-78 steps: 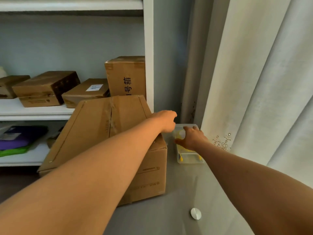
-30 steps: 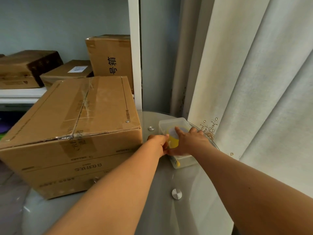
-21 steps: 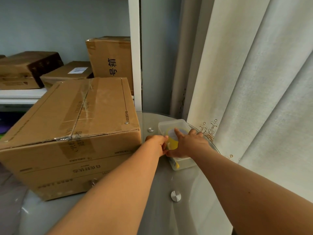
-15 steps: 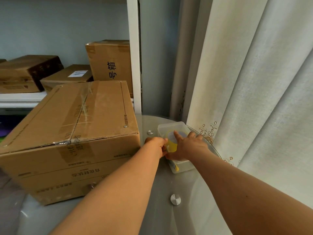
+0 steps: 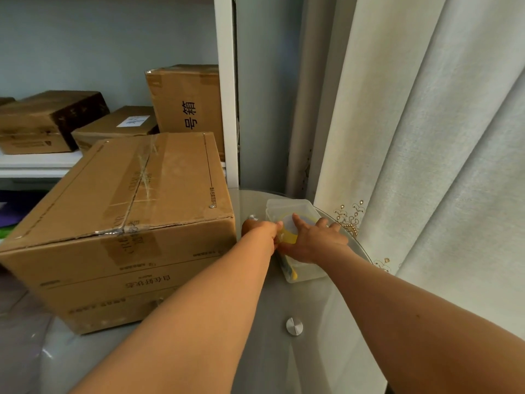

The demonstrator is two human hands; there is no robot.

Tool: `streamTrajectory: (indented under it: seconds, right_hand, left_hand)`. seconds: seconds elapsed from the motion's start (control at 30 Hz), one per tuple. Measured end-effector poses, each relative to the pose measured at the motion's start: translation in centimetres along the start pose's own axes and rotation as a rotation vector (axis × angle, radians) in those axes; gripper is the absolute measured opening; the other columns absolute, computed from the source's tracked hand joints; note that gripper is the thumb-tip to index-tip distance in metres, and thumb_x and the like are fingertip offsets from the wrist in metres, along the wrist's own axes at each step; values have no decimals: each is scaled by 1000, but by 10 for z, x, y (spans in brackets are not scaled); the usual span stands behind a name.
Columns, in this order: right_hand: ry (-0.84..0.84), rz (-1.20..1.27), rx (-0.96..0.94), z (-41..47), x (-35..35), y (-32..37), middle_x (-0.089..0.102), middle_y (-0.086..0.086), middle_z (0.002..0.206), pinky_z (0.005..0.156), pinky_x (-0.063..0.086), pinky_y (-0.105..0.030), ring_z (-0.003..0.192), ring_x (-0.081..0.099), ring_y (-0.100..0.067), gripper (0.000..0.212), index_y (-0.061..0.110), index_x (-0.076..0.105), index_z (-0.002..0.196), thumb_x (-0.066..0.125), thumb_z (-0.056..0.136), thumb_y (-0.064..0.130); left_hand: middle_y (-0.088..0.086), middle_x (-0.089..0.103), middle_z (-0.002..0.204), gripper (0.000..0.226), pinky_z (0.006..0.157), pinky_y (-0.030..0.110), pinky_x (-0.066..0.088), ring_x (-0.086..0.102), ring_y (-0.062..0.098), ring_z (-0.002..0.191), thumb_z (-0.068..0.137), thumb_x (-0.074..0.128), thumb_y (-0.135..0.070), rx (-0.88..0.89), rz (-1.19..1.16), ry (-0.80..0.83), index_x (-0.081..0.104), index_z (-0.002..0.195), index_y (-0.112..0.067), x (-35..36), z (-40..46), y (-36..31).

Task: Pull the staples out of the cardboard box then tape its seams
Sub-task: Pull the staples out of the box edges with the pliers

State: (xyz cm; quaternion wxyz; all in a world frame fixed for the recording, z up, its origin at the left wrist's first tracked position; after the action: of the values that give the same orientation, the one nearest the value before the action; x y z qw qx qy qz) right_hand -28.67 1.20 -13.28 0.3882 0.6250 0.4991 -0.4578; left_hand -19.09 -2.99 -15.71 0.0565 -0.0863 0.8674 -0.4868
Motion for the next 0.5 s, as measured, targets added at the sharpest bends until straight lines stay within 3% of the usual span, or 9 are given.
streamTrajectory:
  seconds: [0.07,0.13,0.2,0.27,0.33,0.43,0.5]
  right_hand:
    - [36,90,-4,7,-5,1,19,-19,154,108,33,-53,138,24,-43,91,38,1,151,40,79,79]
    - [45,350,-27,9,-13,3,25,-16,154,110,31,-51,139,28,-39,88,31,10,152,44,82,72]
    - [13,691,-38,9,-22,4,34,-13,150,110,34,-45,135,36,-33,76,21,26,150,58,88,50]
    - [-48,866,-28,6,-31,2,46,-14,138,95,45,-35,117,48,-27,60,15,40,142,62,89,31]
    - [-155,947,-10,4,-39,-1,56,-14,126,73,46,-26,97,52,-23,44,11,52,132,59,91,25]
    - [-361,1002,52,-2,-48,-7,57,-16,122,80,46,-35,102,55,-30,34,12,49,129,50,96,22]
    - [-507,887,111,-5,-52,-16,56,-13,122,79,44,-37,107,56,-32,35,15,41,128,50,94,11]
  left_hand:
    - [14,61,121,58,91,42,52,60,32,110,80,75,-23,57,3,-85,49,128,-4,0,-2,-1]
    - [13,63,115,40,88,35,52,61,31,107,88,65,-28,142,55,-138,57,119,-3,2,-6,-5]
    - [15,62,119,31,89,34,47,58,30,109,97,51,-22,229,150,-89,60,120,-4,5,-10,-11]
    - [15,59,125,30,92,32,42,54,31,115,98,46,-13,312,309,-18,60,123,-5,5,-15,-17]
    - [15,56,131,31,92,29,41,51,31,121,97,45,-6,387,535,52,58,126,-4,4,-22,-21]
    - [11,49,140,38,100,30,40,47,30,127,94,51,-8,460,960,202,55,131,-12,4,-23,-16]
    - [8,42,145,38,106,36,37,38,34,133,93,53,-13,497,1178,201,54,131,-20,3,-15,-11]
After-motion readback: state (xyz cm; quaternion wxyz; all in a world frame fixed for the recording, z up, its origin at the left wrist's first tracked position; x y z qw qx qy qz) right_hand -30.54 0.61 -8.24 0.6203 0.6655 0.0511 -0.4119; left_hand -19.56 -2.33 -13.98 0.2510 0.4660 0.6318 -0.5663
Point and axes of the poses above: each hand's wrist, its own z-axis towards the middle knuckle, its own x-axis out of the palm, y = z × x, the point moved 1 cm from there along z, towards the middle knuckle
